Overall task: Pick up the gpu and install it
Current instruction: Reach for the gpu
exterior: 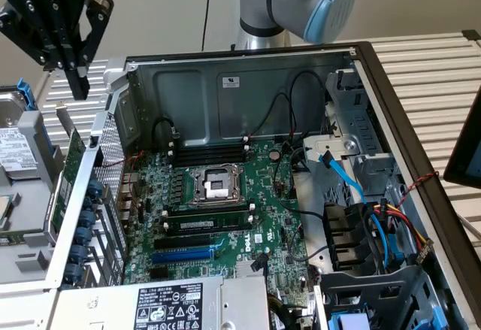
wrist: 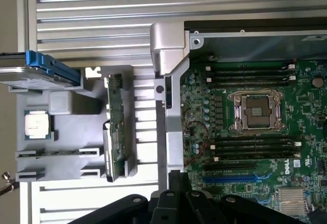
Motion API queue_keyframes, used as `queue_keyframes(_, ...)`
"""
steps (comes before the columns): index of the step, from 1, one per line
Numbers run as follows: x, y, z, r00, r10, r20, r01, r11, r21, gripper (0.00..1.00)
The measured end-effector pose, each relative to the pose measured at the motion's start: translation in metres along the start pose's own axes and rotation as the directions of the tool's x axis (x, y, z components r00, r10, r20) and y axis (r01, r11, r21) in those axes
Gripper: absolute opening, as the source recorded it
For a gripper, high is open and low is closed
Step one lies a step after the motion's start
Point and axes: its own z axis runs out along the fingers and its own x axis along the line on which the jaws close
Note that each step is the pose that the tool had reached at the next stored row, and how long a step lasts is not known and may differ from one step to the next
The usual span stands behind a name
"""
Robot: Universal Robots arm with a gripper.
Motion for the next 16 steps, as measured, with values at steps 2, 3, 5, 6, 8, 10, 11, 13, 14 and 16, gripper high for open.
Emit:
queue_keyframes(2, 0.005, 0.0000, -0.0001, 1.0000, 0.000, 0.0000, 0.000, 1.0000, -0.0007, 0.11)
queue_keyframes(3, 0.008, 0.0005, -0.0001, 1.0000, 0.000, 0.0000, 0.000, 1.0000, -0.0007, 0.11)
queue_keyframes(5, 0.012, 0.0026, 0.0001, 1.0000, 0.000, 0.0001, 0.000, 1.0000, -0.0008, 0.11)
queue_keyframes(6, 0.014, 0.0044, 0.0002, 1.0000, 0.000, 0.0000, 0.000, 1.0000, -0.0008, 0.11)
queue_keyframes(8, 0.019, 0.0082, 0.0005, 1.0000, 0.000, 0.0000, 0.000, 1.0000, -0.0008, 0.11)
queue_keyframes(10, 0.026, 0.0115, 0.0007, 1.0000, 0.000, -0.0001, 0.000, 1.0000, -0.0008, 0.11)
queue_keyframes(11, 0.029, 0.0125, 0.0009, 1.0000, 0.000, 0.0001, 0.000, 1.0000, -0.0009, 0.11)
queue_keyframes(13, 0.035, 0.0142, 0.0010, 1.0000, 0.000, 0.0000, 0.000, 1.0000, -0.0008, 0.11)
queue_keyframes(14, 0.039, 0.0149, 0.0011, 1.0000, 0.000, 0.0000, 0.000, 1.0000, -0.0008, 0.11)
queue_keyframes(16, 0.045, 0.0159, 0.0012, 1.0000, 0.000, 0.0000, 0.000, 1.0000, -0.0008, 0.11)
